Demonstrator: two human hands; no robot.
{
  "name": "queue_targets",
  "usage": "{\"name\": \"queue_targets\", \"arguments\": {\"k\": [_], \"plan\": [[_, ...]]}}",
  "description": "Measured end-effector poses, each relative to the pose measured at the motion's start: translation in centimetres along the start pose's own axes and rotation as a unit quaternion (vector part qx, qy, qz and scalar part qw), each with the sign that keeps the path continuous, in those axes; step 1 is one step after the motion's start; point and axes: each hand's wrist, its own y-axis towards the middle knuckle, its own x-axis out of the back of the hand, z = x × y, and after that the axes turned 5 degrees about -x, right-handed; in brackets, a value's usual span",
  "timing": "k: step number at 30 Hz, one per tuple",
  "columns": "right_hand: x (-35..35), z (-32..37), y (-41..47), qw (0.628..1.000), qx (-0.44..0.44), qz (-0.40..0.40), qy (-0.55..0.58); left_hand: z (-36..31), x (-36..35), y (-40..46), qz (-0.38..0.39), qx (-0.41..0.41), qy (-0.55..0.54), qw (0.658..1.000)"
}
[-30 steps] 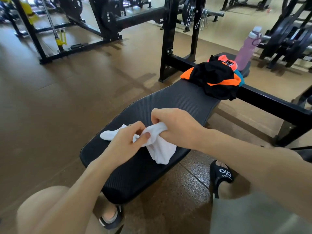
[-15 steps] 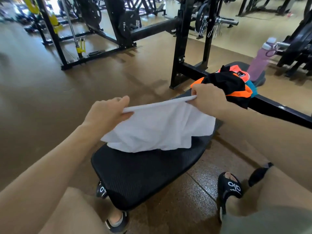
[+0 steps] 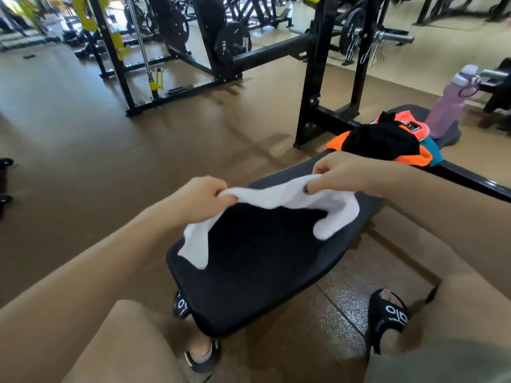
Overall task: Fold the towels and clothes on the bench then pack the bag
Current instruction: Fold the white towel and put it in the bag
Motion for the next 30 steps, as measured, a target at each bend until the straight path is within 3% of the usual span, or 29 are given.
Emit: {"name": "queue_targets", "arguments": {"k": [4, 7, 11, 14, 17, 23, 26, 30], "plan": [[-0.8, 1.4, -1.6, 0.997, 0.011, 0.003, 0.076, -1.2, -1.4, -0.7, 0.124, 0.018, 0.060, 0.990], [-0.4, 2.1, -2.5, 0.985, 0.037, 0.030, 0.165, -1.7, -1.9, -1.5, 0.185, 0.014, 0.023, 0.982], [-0.3, 3.2, -3.4, 0.978, 0.103, 0.070, 0.170, -4.6, -3.6, -1.6, 0.099, -0.075, -0.135, 0.983], [-0.2, 3.5, -3.6, 0.979, 0.122, 0.062, 0.152, -6.2, -3.8, -1.1, -0.018, -0.097, -0.109, 0.989], [0.5, 2.8, -3.8, 0.987, 0.102, 0.051, 0.115, -5.8, -3.1, -0.9, -0.075, -0.098, -0.105, 0.987], [0.8, 1.5, -3.9, 0.993, 0.077, 0.038, 0.076, -5.3, -2.0, -0.5, -0.053, -0.138, -0.110, 0.983], [0.7, 1.2, -3.7, 0.996, 0.083, -0.021, 0.031, -5.3, -1.8, -0.5, -0.040, -0.156, -0.095, 0.982], [1.0, 0.2, -3.1, 0.994, 0.056, -0.086, 0.050, -4.9, -1.3, -0.2, -0.037, -0.155, -0.078, 0.984]]}}
